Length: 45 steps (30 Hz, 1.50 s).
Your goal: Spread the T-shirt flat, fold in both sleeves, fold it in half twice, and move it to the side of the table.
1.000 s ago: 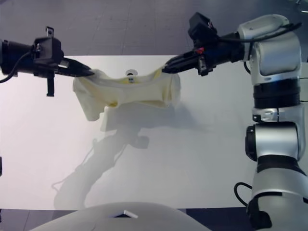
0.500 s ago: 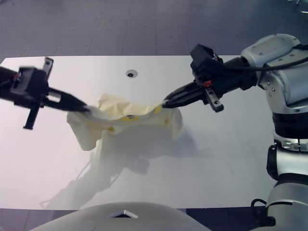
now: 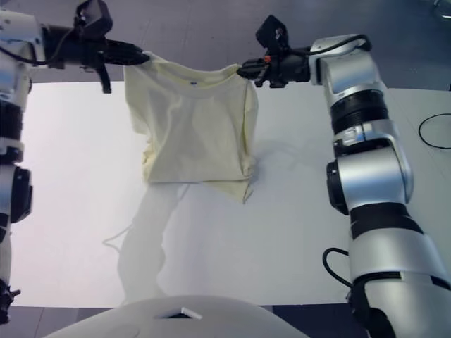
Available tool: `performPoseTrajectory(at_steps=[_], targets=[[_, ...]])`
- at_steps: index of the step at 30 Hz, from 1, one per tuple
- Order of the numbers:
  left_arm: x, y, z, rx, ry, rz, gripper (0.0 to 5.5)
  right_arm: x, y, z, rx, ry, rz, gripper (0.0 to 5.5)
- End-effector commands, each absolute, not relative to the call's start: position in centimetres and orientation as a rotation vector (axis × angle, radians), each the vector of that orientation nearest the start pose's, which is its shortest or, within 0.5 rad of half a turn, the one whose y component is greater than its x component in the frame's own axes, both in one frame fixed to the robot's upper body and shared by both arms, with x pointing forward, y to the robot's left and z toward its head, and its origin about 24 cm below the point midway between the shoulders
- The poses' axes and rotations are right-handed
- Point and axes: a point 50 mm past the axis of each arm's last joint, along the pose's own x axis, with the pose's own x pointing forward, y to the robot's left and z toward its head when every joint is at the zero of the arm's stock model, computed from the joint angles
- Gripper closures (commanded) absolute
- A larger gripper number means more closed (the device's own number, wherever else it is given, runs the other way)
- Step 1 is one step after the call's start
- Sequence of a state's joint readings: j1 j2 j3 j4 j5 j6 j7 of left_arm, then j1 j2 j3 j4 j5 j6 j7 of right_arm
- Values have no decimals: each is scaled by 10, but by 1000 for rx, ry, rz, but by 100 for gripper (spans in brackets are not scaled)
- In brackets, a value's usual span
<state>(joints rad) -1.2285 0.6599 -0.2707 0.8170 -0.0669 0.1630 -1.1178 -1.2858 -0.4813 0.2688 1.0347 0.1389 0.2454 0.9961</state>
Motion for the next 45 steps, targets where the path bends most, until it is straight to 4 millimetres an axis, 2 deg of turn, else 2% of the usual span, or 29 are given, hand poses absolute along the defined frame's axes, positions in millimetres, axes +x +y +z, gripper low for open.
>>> performPoseTrajectory(at_steps=[1, 5, 8, 11, 14, 18, 24, 29, 33, 38, 45], targets=[[419, 189, 285, 769, 65, -459, 549, 426, -139, 271, -527, 28, 556, 550], [424, 192, 301, 836, -34, -230, 549, 429, -136, 294, -623, -109, 353, 550], [425, 190, 310, 859, -104, -108, 549, 429, -127, 307, -673, -194, 276, 550], [426, 187, 318, 850, -150, -37, 549, 428, -120, 314, -687, -240, 242, 550], [426, 181, 320, 842, -160, -48, 549, 428, -115, 315, -679, -247, 244, 550], [428, 174, 304, 856, -99, -158, 549, 429, -115, 303, -671, -210, 295, 550], [425, 177, 278, 923, -6, -373, 549, 430, -126, 279, -703, -132, 396, 550], [415, 184, 260, 982, 66, -634, 549, 424, -135, 258, -713, -23, 633, 550], [405, 192, 255, 1000, 90, -752, 549, 416, -146, 247, -686, 63, 834, 550], [375, 198, 247, 968, 163, -994, 549, 396, -161, 225, -720, 229, 1164, 550], [321, 192, 217, 944, 286, -1256, 549, 371, -172, 203, -722, 374, 1403, 550]])
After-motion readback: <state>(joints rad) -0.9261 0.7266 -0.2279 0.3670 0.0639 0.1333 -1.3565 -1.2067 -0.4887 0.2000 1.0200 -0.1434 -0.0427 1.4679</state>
